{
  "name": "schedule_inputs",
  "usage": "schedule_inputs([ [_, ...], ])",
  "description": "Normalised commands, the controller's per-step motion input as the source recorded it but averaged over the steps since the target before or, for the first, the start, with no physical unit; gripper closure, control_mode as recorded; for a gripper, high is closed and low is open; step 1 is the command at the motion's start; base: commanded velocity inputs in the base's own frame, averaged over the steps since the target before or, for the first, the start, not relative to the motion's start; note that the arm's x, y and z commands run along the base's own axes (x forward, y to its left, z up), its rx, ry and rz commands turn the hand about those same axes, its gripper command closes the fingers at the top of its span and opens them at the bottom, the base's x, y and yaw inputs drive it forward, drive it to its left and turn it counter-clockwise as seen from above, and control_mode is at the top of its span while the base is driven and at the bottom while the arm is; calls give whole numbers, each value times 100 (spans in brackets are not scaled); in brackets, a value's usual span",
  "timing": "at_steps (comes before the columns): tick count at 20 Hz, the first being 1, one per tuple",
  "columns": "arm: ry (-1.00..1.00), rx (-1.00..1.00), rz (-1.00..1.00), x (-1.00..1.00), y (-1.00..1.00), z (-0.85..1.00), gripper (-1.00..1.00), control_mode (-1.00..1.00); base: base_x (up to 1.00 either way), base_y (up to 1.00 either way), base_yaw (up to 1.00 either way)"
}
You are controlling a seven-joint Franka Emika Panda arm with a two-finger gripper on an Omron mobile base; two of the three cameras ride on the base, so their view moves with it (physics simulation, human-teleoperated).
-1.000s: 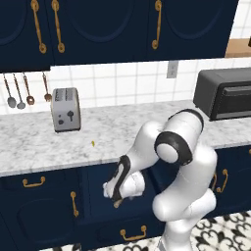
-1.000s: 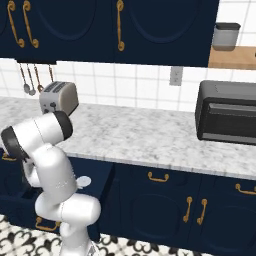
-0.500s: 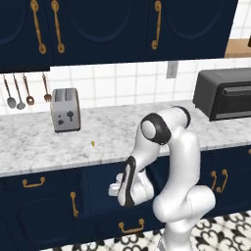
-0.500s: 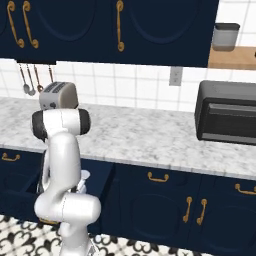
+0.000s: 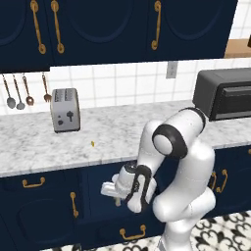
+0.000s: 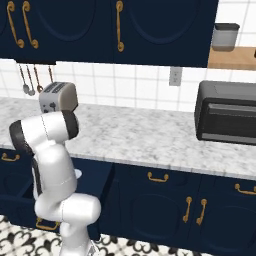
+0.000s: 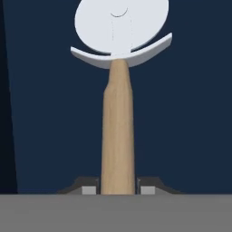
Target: Pick the pizza cutter from the drawer and place it on the counter.
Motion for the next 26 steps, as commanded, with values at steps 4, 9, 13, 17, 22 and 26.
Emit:
schedule_inputs([
  [4,30,-5,-1,4,0,100,100,-100,0,0,0],
  [9,30,-3,-1,0,-10,100,100,-100,0,0,0],
  [13,21,-6,0,10,-3,100,100,-100,0,0,0],
  [17,14,-7,0,36,8,100,100,-100,0,0,0],
  [22,6,-10,0,23,24,100,100,-100,0,0,0],
  [26,0,-16,0,23,34,100,100,-100,0,0,0],
])
